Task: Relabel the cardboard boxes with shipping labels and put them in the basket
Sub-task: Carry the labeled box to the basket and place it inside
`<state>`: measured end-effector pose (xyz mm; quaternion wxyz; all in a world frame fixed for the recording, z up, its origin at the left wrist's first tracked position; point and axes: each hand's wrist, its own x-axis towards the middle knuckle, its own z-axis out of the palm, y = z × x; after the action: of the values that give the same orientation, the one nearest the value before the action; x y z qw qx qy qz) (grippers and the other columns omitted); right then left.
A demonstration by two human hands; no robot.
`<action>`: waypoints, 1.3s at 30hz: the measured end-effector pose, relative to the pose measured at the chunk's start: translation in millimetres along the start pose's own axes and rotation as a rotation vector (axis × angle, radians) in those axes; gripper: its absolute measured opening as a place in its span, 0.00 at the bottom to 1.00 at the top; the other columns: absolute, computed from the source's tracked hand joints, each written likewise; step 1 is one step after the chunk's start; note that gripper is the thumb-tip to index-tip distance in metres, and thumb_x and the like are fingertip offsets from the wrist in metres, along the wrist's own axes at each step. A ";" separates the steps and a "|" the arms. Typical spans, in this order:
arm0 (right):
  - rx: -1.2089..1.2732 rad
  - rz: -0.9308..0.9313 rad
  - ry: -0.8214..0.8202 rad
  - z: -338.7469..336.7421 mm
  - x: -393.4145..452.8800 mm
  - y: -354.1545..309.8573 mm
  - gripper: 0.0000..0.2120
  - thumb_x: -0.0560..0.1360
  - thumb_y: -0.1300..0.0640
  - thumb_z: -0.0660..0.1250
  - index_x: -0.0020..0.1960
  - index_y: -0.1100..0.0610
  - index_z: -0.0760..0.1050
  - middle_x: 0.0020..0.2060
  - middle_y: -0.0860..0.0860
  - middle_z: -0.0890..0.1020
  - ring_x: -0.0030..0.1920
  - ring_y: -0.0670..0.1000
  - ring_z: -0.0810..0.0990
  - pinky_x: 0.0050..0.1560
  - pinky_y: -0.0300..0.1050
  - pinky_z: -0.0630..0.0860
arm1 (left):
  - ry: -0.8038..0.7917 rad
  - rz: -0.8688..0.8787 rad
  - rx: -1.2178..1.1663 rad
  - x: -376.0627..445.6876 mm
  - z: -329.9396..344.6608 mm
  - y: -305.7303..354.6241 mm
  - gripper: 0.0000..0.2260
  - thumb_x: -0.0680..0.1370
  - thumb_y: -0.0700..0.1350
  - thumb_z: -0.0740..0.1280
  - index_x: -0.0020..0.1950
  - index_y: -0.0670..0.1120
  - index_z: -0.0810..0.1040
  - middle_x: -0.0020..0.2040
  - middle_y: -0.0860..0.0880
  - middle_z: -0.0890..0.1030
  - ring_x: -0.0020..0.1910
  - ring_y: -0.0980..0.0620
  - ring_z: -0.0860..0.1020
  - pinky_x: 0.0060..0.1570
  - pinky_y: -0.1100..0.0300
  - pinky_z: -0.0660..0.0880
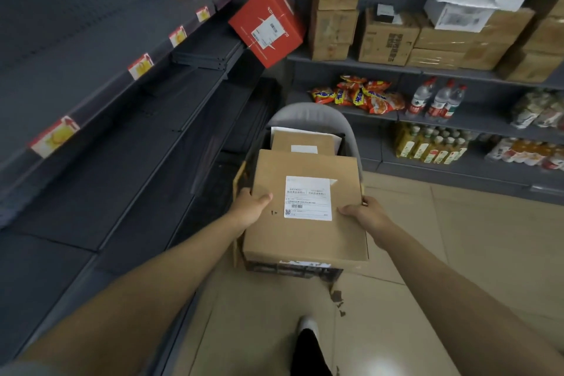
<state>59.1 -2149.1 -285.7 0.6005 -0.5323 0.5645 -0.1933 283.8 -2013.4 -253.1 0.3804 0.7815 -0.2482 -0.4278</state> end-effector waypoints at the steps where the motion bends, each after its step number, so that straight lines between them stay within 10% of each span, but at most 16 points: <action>1: -0.003 -0.002 -0.006 0.0 19.6 -9.5 0.25 0.68 0.62 0.75 0.62 0.60 0.71 0.55 0.54 0.80 0.47 0.53 0.79 0.48 0.47 0.75 | 0.024 -0.008 0.005 16.6 2.0 9.9 0.25 0.79 0.53 0.64 0.72 0.43 0.64 0.66 0.44 0.75 0.62 0.44 0.75 0.64 0.46 0.72; 8: -0.082 0.054 0.034 5.1 109.7 -31.3 0.32 0.66 0.62 0.77 0.67 0.64 0.68 0.58 0.58 0.79 0.56 0.59 0.79 0.58 0.55 0.77 | 0.035 -0.069 0.056 107.4 4.0 34.1 0.31 0.76 0.49 0.69 0.74 0.44 0.59 0.67 0.45 0.73 0.63 0.45 0.74 0.64 0.48 0.72; 13: 0.029 0.213 -0.071 21.6 143.5 -14.4 0.18 0.69 0.61 0.75 0.57 0.60 0.77 0.55 0.57 0.82 0.56 0.57 0.80 0.62 0.54 0.74 | 0.002 -0.200 0.091 151.6 1.6 5.7 0.35 0.74 0.46 0.71 0.75 0.44 0.57 0.68 0.44 0.72 0.65 0.44 0.73 0.65 0.47 0.71; 20: -0.023 0.368 -0.192 45.0 168.5 -0.8 0.10 0.72 0.59 0.73 0.53 0.54 0.79 0.50 0.49 0.81 0.47 0.44 0.77 0.40 0.38 0.72 | -0.055 -0.322 0.243 207.2 15.9 -21.2 0.26 0.73 0.42 0.71 0.69 0.41 0.68 0.65 0.42 0.75 0.64 0.43 0.74 0.62 0.51 0.73; 24: -0.015 0.472 -0.157 53.9 179.0 18.2 0.15 0.69 0.72 0.71 0.55 0.66 0.80 0.57 0.57 0.80 0.59 0.57 0.77 0.58 0.49 0.74 | -0.123 -0.416 0.201 222.1 27.9 -43.1 0.24 0.73 0.38 0.70 0.68 0.42 0.70 0.62 0.43 0.77 0.60 0.45 0.76 0.57 0.54 0.75; 27: -0.031 0.490 -0.088 56.4 184.4 34.9 0.26 0.65 0.78 0.70 0.62 0.70 0.74 0.57 0.63 0.79 0.58 0.61 0.77 0.53 0.52 0.77 | -0.163 -0.469 0.174 228.1 32.7 -56.7 0.28 0.73 0.39 0.70 0.71 0.45 0.67 0.64 0.44 0.76 0.61 0.45 0.75 0.58 0.54 0.74; 39: -0.091 0.652 -0.241 51.7 212.2 86.3 0.35 0.62 0.76 0.73 0.66 0.59 0.69 0.56 0.57 0.80 0.59 0.57 0.77 0.64 0.58 0.73 | -0.222 -0.492 0.079 250.8 56.8 -96.1 0.30 0.75 0.27 0.64 0.74 0.45 0.63 0.63 0.44 0.74 0.53 0.51 0.74 0.36 0.72 0.72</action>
<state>134.0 -2273.2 -470.4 0.6687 -0.3691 0.6378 0.0985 369.1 -2157.6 -470.5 0.2048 0.7809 -0.1075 -0.5802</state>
